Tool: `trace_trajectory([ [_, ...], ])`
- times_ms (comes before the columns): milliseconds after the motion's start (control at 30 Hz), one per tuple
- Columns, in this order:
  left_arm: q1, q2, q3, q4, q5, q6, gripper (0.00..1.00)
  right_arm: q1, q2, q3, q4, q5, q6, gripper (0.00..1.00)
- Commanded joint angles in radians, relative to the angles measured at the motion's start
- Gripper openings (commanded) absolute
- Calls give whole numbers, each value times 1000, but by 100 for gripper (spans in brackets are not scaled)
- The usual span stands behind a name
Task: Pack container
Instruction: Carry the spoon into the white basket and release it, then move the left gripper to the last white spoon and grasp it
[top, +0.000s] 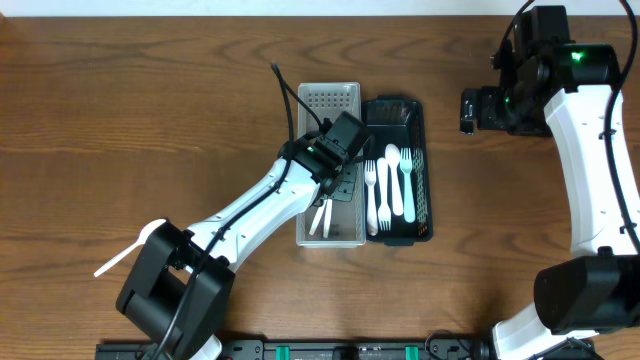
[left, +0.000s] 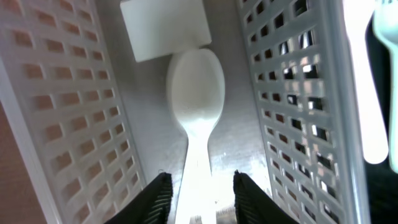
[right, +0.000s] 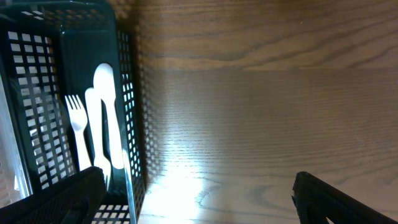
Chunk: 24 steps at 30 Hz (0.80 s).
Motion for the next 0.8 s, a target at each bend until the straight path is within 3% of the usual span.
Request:
trace_trajectory([
  [0,3,-26,20,-5,-8,42,37,-5,-6,-5,-3,0,-14,99],
  [233,28,-171,126,-111,-121,68,37,-5,-6,-5,-3,0,-14,99],
  [300,63,-232,147,-147,-168,15,37,-5,-6,-5,-4,0,-14,99],
  [400,172,-337,149,-201,-222,-162,37,-5,-6,-5,-7,0,-14,99],
  [533,409,-435,148,-319,-228,-516,37,-5,-6,-5,-10,0,-14,99],
  [633,579,-451,148,-390,-228,-759,48,-5,-6,-5,-10,0,-14,99],
  [700,680,-446,139,-437,-227,-904,63,-5,-6,-5,-10,0,-14,99],
  [767,774,-438,108,-455,-226,-1023,71,-5,-6,-5,-10,0,-14,99],
])
